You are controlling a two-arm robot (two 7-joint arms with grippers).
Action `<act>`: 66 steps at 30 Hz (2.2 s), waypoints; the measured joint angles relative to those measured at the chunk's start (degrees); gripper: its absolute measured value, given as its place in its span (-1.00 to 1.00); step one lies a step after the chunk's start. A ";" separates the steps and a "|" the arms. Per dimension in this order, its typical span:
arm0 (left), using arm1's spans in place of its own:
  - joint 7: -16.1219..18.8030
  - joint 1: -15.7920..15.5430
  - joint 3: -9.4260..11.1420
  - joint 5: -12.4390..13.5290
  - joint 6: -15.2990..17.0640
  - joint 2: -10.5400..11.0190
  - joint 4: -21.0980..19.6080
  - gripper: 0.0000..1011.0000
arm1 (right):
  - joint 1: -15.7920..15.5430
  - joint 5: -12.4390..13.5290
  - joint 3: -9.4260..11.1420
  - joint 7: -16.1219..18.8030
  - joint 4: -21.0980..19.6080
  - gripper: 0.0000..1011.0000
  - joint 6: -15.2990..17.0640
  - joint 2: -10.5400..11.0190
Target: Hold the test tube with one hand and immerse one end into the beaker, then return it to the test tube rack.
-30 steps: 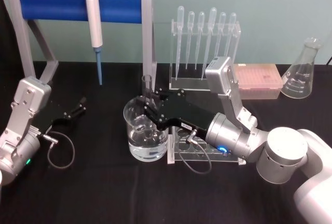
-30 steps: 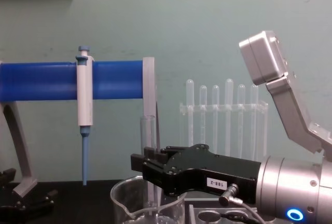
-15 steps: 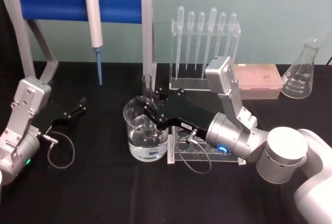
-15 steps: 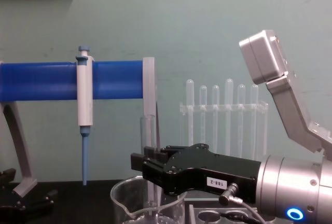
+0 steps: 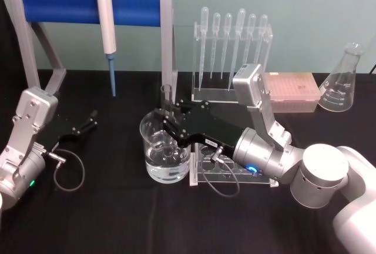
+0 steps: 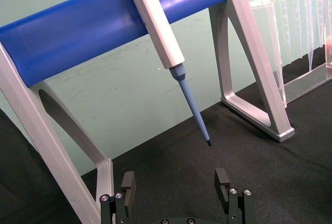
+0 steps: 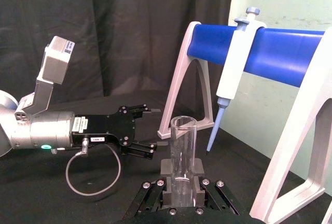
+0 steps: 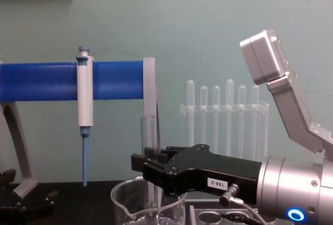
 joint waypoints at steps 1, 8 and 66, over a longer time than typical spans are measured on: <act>0.00 0.00 0.00 0.00 0.00 0.00 0.00 0.98 | 0.00 0.00 0.00 0.00 0.00 -0.55 0.00 0.00; 0.00 0.00 0.00 0.00 0.00 0.00 0.00 0.98 | 0.00 0.00 0.00 0.00 0.00 -0.55 0.00 0.00; 0.00 0.00 0.00 0.00 0.00 0.00 0.00 0.98 | 0.00 0.00 0.00 0.00 0.01 -0.55 0.00 0.00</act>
